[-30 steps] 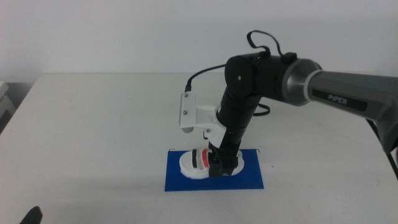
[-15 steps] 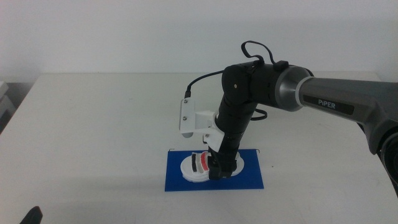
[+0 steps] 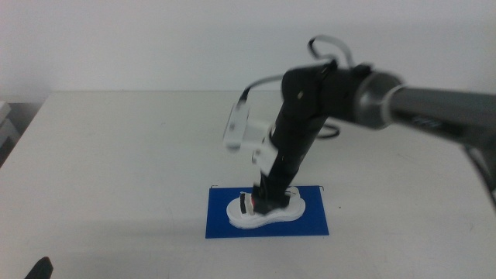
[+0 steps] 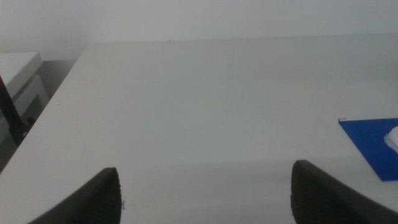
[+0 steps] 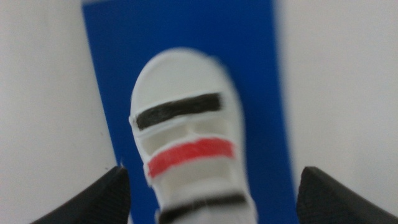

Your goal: Use one arm to grab the shoe from the table and place it on the mat.

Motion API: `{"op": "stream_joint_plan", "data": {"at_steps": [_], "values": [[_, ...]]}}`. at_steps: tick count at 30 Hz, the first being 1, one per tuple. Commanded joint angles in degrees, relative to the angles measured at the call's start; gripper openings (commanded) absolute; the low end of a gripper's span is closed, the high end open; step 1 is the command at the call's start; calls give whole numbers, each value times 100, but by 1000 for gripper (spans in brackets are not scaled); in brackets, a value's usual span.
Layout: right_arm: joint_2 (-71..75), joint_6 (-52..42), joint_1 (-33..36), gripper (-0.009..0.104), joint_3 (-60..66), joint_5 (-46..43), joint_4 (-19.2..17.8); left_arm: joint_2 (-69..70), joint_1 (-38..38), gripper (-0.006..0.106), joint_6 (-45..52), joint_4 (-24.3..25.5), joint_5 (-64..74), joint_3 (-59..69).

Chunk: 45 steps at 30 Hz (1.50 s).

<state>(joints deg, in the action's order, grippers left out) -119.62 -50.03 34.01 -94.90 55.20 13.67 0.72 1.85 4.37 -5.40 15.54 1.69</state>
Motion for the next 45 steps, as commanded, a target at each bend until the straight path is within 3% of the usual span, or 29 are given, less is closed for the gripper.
{"op": "stream_joint_plan", "data": {"at_steps": [1,15,21,24,32,45], "values": [[924,650,-41,82,23,-300,1,79,27,94,-25,-43,-458,40],[5463,3115,-237,72,3721,-2593,-213,79,27,94,-30,-43,-458,40],[6962,4839,-237,72,5278,-4009,-1190,79,27,94,-30,-43,-458,40],[7406,5315,-237,72,5940,-4405,-1428,79,27,94,-30,-43,-458,40],[8213,5238,-901,72,7476,-5826,-1104,79,27,94,-30,-43,-458,40],[10045,4599,-1207,72,8461,-5942,-1129,79,27,94,-28,-43,-458,40]]}}
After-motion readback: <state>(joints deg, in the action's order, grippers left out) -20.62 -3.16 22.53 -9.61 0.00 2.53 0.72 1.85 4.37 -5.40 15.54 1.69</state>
